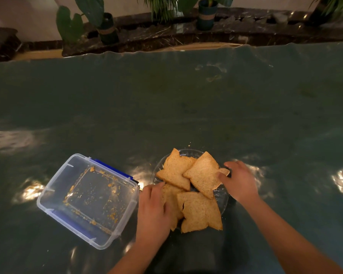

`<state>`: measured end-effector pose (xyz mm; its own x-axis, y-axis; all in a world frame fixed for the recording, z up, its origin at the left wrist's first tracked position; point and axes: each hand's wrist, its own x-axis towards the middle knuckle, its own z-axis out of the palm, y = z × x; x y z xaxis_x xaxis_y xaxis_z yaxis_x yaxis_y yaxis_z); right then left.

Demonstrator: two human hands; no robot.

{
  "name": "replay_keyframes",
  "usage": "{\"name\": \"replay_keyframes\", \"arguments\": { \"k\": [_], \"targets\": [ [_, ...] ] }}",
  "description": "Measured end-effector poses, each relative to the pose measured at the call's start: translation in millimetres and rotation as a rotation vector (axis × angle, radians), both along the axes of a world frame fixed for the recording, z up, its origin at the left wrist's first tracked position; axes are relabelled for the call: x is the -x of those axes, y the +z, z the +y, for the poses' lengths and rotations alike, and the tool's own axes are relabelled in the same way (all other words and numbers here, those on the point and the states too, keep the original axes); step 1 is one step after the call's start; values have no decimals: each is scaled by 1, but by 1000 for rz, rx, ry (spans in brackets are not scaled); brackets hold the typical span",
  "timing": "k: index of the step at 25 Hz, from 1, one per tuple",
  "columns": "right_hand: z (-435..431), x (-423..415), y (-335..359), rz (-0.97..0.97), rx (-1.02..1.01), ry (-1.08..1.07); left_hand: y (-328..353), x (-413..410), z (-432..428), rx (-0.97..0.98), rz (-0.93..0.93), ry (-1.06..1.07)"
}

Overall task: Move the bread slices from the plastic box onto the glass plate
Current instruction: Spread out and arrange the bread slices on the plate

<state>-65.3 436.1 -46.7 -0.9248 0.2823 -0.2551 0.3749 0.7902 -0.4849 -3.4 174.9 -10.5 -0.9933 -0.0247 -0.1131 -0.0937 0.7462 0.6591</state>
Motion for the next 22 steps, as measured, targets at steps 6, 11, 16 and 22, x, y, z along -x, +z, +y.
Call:
{"name": "replay_keyframes", "arguments": {
  "k": [6, 11, 16, 22],
  "targets": [
    [1, -21, 0, 156, 51, -125, -13, -25, -8, -116, -262, 266],
    [1, -33, -4, 132, 169, -131, -17, -21, -6, -346, -353, 513],
    [-3, -23, -2, 94, 100, -2, -13, -17, 5, -348, -299, 594],
    [-4, -23, -2, 73, 86, -9, -10, -14, 10, -268, -261, 480]
  ]
}}
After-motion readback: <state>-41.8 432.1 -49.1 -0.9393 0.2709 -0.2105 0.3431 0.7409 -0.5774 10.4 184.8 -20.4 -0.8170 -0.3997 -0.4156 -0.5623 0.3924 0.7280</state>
